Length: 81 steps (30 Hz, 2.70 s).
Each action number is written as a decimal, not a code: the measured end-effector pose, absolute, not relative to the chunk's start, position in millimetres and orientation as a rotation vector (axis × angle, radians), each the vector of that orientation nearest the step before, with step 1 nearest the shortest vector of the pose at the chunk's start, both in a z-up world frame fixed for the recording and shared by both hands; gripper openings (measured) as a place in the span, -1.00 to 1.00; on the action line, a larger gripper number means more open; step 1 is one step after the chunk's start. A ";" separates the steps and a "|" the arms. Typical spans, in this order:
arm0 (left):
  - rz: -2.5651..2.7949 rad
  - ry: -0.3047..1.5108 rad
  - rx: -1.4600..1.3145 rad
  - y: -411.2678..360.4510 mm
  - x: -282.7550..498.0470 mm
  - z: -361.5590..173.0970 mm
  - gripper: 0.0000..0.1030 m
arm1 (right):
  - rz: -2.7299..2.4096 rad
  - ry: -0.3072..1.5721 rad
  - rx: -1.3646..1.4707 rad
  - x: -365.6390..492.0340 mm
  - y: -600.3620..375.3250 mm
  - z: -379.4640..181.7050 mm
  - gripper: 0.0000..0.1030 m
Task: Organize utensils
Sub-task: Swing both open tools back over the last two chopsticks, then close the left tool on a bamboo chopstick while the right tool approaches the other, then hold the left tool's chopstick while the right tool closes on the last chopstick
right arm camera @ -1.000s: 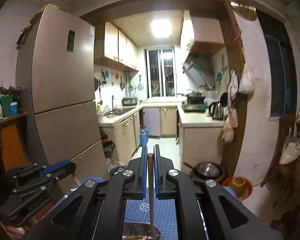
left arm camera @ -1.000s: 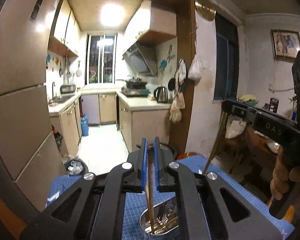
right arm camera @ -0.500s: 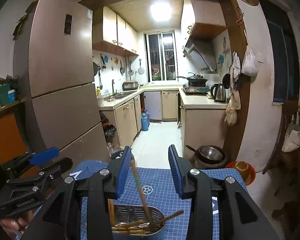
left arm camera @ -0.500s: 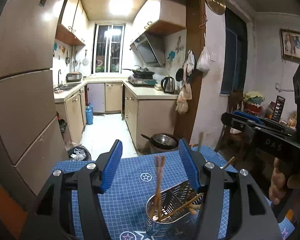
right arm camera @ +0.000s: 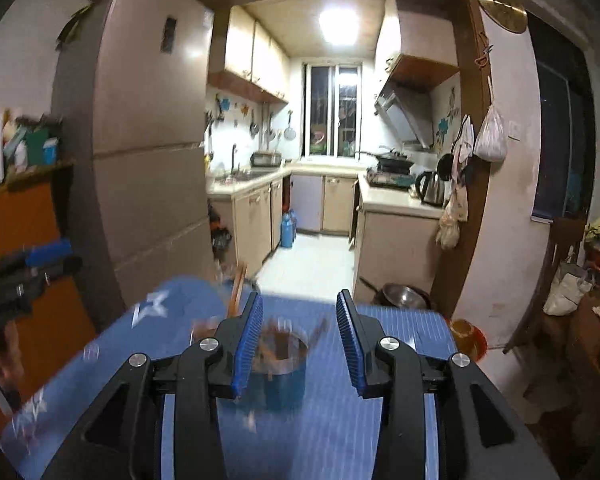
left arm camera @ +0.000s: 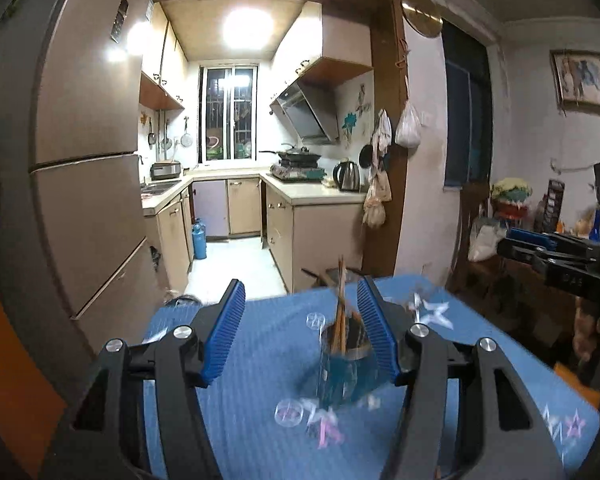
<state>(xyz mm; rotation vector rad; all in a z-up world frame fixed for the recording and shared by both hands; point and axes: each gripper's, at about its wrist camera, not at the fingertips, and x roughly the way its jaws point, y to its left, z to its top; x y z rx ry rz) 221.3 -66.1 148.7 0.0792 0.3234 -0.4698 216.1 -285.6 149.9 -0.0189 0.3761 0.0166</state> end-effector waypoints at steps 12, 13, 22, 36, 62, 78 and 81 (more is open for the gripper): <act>-0.702 0.679 0.361 -75.7 88.9 7.1 -0.91 | 0.054 0.553 -0.075 25.8 -230.8 -1.0 -0.75; -0.729 0.711 0.373 -80.4 79.9 -7.9 -0.91 | 0.052 0.557 -0.065 16.0 -227.3 -9.2 -0.75; -0.833 0.840 0.369 -99.5 61.9 -65.4 -0.91 | 0.065 0.629 0.093 -31.9 -198.9 -63.1 -0.74; -0.739 0.819 0.363 -95.9 92.3 -79.3 -0.89 | 0.070 0.585 0.066 -14.3 -157.4 -57.7 -0.01; -0.680 0.879 0.303 -80.0 149.0 -82.4 -0.90 | -0.054 0.666 0.100 24.7 -130.0 -75.3 -0.19; -0.694 0.888 0.275 -70.8 147.7 -83.0 -0.90 | -0.122 0.711 0.024 41.4 -113.6 -91.2 -0.85; -0.691 0.887 0.281 -72.0 147.2 -82.3 -0.89 | -0.115 0.704 0.081 30.3 -131.9 -90.0 -0.86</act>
